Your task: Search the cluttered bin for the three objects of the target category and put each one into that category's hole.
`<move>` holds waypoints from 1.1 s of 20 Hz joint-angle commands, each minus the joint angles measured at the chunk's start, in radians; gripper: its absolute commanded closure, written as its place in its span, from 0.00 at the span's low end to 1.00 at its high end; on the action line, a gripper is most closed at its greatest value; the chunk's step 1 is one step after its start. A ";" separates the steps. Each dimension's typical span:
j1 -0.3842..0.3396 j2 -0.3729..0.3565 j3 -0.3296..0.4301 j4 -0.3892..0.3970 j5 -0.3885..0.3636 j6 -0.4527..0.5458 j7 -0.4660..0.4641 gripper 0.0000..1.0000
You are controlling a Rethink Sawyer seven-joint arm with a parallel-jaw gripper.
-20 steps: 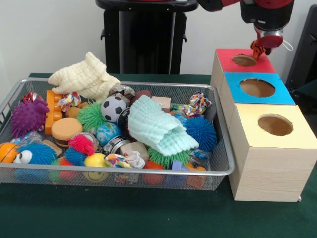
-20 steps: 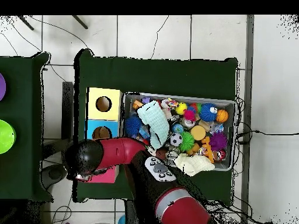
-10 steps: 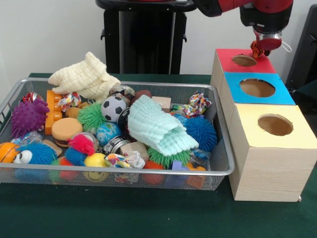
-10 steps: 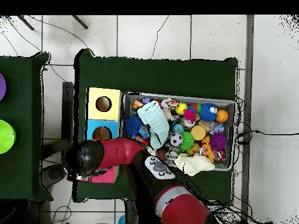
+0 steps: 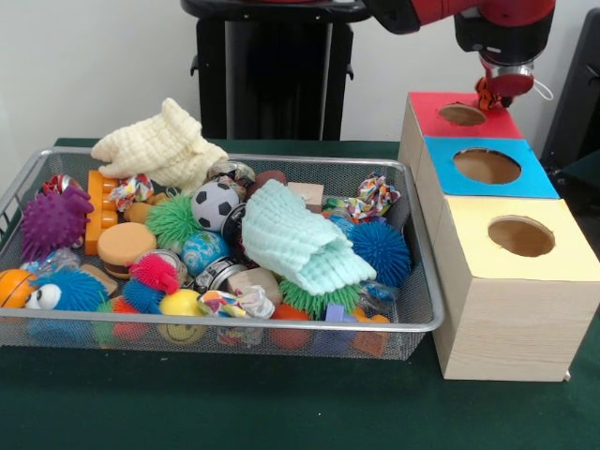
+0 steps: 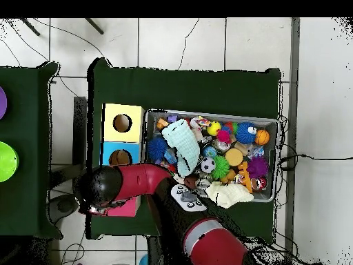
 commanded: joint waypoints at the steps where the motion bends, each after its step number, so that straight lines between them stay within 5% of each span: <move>1: 0.003 -0.008 0.011 -0.025 -0.073 -0.069 0.130 1.00; 22: 0.065 -0.087 -0.080 -0.123 -0.214 -0.038 0.170 1.00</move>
